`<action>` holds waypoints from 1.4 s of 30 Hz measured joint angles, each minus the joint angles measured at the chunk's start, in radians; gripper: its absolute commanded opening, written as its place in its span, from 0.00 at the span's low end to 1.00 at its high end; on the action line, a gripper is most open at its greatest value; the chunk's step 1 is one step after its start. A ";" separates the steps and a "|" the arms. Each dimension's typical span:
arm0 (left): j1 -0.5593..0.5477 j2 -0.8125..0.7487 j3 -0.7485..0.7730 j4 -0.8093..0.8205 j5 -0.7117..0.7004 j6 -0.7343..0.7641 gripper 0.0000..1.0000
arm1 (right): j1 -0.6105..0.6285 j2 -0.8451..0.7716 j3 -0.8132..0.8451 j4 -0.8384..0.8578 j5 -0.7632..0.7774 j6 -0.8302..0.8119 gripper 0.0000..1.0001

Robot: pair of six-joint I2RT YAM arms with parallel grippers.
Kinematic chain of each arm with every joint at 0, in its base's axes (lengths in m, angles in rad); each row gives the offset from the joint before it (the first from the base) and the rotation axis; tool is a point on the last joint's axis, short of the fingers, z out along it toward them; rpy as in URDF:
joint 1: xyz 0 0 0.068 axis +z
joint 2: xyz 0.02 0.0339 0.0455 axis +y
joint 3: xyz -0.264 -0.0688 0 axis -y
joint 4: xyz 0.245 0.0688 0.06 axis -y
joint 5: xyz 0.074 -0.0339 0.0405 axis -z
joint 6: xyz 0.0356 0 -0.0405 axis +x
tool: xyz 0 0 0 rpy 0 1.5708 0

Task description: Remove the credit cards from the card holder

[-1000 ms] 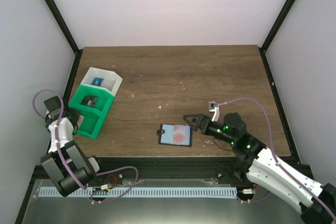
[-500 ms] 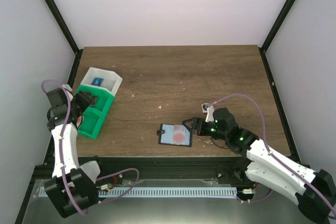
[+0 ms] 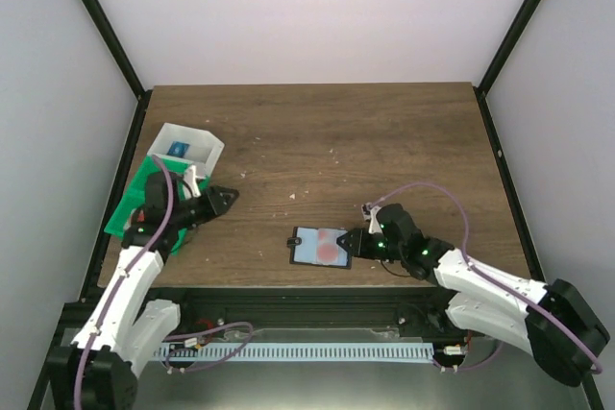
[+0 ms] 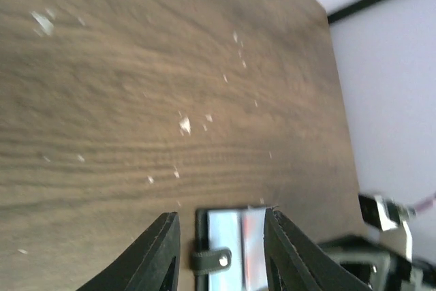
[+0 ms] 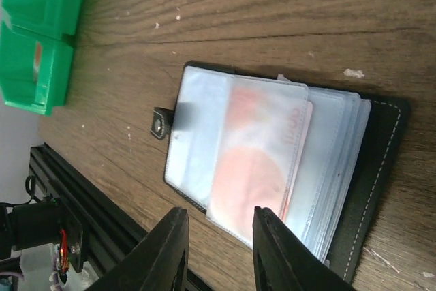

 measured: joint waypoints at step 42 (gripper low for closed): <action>-0.616 0.504 -0.363 0.795 -0.115 -0.325 0.26 | 0.000 0.142 -0.001 0.113 -0.015 0.052 0.37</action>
